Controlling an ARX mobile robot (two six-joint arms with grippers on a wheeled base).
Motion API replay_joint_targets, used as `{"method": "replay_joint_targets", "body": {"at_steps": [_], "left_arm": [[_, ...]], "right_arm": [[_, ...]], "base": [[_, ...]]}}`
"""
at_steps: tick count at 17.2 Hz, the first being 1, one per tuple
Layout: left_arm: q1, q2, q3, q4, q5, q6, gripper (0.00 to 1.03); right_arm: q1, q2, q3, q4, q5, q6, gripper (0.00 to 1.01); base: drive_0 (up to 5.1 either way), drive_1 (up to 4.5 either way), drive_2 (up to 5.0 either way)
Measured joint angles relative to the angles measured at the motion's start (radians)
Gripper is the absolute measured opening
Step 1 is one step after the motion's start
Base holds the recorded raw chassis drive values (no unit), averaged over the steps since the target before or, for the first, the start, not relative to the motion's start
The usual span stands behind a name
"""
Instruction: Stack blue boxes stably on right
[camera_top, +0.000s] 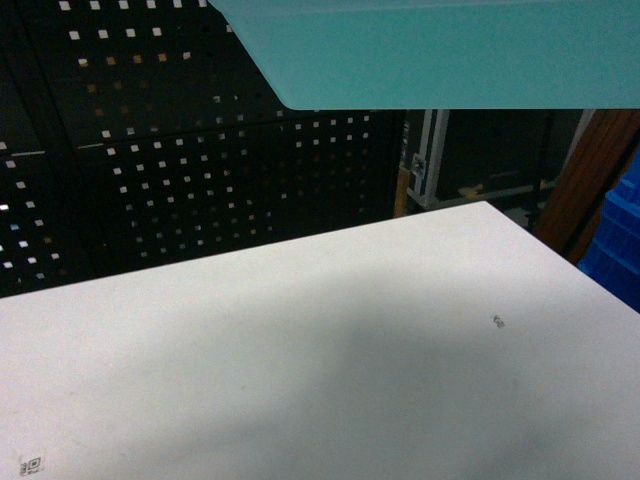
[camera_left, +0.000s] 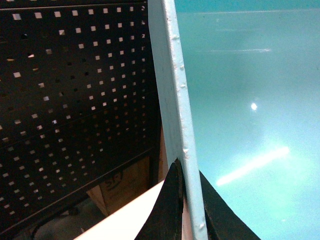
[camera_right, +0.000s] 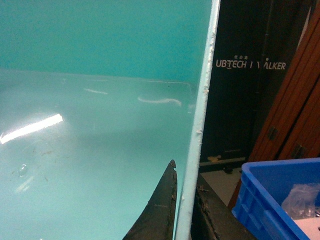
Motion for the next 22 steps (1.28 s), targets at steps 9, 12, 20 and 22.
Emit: {"method": "replay_joint_targets", "body": {"at_steps": [9,12,20,22], "left_arm": [[0.000,0.000,0.000,0.000,0.000,0.000,0.02],[0.000,0.000,0.000,0.000,0.000,0.000,0.02],[0.000,0.000,0.000,0.000,0.000,0.000,0.02],[0.000,0.000,0.000,0.000,0.000,0.000,0.02]], "right_arm": [[0.000,0.000,0.000,0.000,0.000,0.000,0.07],[0.000,0.000,0.000,0.000,0.000,0.000,0.07],[0.000,0.000,0.000,0.000,0.000,0.000,0.07],[0.000,0.000,0.000,0.000,0.000,0.000,0.07]], "base": [[-1.6,-1.59,-1.6],[-1.6,-1.58,-1.6],[-1.6,-1.55,-1.6],[-1.6,-1.56,-1.6]]}}
